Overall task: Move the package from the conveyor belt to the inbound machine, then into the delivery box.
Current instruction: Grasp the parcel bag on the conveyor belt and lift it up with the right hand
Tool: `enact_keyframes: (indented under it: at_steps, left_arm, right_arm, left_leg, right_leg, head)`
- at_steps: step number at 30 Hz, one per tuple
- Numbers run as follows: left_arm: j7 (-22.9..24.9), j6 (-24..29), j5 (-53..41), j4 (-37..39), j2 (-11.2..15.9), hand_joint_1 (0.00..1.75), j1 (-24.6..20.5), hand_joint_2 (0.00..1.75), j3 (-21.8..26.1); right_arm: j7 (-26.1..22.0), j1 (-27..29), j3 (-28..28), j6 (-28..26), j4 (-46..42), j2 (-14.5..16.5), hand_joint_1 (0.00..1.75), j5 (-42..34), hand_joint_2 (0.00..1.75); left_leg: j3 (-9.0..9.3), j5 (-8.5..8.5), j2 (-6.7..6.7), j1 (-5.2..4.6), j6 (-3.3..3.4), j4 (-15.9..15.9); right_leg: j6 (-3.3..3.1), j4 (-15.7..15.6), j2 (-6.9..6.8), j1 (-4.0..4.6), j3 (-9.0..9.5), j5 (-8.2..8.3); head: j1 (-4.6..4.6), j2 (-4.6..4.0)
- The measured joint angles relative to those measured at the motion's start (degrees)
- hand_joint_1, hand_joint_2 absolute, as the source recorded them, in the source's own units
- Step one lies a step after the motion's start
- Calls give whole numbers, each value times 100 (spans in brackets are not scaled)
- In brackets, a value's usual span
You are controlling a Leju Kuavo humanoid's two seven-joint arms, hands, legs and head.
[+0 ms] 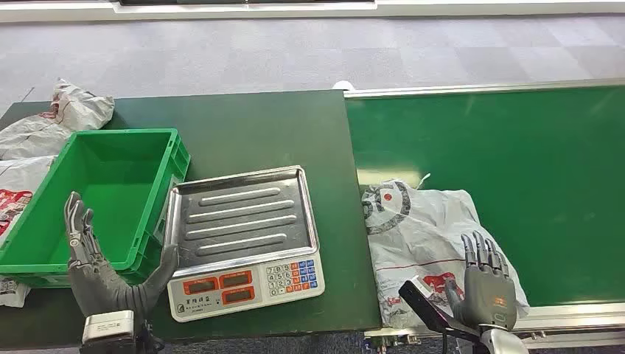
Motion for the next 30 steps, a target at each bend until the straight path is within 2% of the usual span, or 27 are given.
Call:
enact_keyframes:
  at_steps: [4,12,19,27,30]
  left_arm:
    - [55,-36,-12,54,2,0,-108,175,-15]
    - [308,-77,-157,206,3,0,-362,175,-99]
    - [436,-80,-208,268,1,0,-426,175,-171]
    - [494,-157,-207,379,-1,0,-551,175,-250]
    - [509,-164,-209,398,-1,0,-557,175,-251]
  right_arm:
    - [-278,-237,0,-46,642,206,0,-290,175]
    - [-892,-1044,-109,-206,2697,597,0,-866,175]
    - [-798,-1565,-198,-198,3873,909,0,-872,175]
    - [-583,-1708,-322,-142,4261,1114,0,-878,175]
    - [-525,-1703,-328,-143,4264,1147,131,-850,175]
  left_leg:
    - [2,1,1,0,-1,0]
    - [20,4,2,-1,-2,1]
    - [54,3,12,0,-3,1]
    - [79,-16,32,1,-3,-1]
    - [91,-15,32,1,-2,0]
  right_leg:
    - [0,0,0,-1,1,1]
    - [-1,1,4,-1,3,3]
    - [-1,1,18,4,8,3]
    - [2,-3,36,3,60,-5]
    - [3,-3,37,3,75,-3]
  head:
    - [-1,0]
    - [0,0]
    - [-1,0]
    - [-1,0]
    - [-1,0]
